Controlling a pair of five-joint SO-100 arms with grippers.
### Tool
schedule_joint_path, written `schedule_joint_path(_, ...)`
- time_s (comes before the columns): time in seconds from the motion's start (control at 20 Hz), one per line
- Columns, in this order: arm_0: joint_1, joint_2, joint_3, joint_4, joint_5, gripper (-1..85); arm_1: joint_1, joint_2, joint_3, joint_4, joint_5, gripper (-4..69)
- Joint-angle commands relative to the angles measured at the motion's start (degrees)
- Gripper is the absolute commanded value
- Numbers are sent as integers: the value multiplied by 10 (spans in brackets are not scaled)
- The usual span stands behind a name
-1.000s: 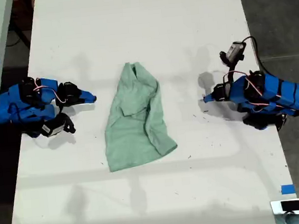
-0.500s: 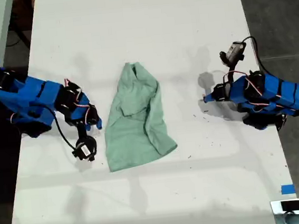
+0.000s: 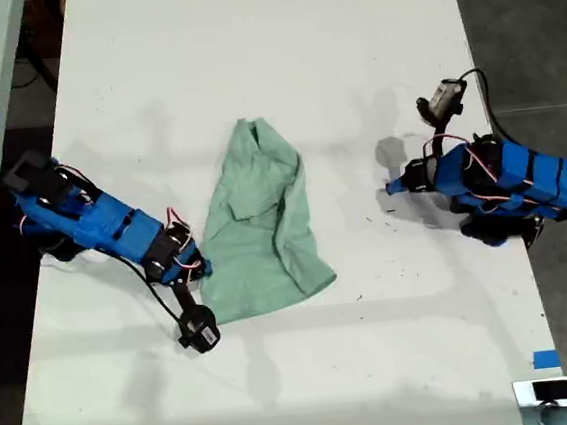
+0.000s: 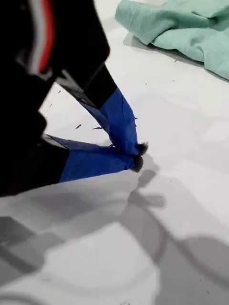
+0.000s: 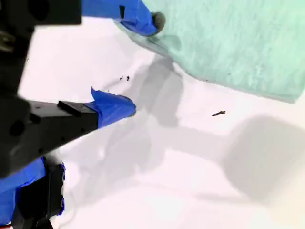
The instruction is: Fold t shirt
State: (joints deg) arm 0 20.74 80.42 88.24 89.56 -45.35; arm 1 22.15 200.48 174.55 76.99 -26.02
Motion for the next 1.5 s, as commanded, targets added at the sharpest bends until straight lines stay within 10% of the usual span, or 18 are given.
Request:
schedule_joint_path(0.0,-18,-37,-62,-9,-9,221,0,7,30,5,4,-5)
schedule_joint_path(0.3,-39,-115,-68,-62,32,-3,0,7,30,5,2,-5)
schedule_joint_path(0.6,-19,0,-73,11,47,-3,0,7,30,5,2,-5)
schedule_joint_path(1.1,-86,-11,-245,13,265,-3,1,7,30,5,1,-5)
schedule_joint_path(1.45,-178,-65,-323,-79,417,-3,2,7,30,5,-3,-5)
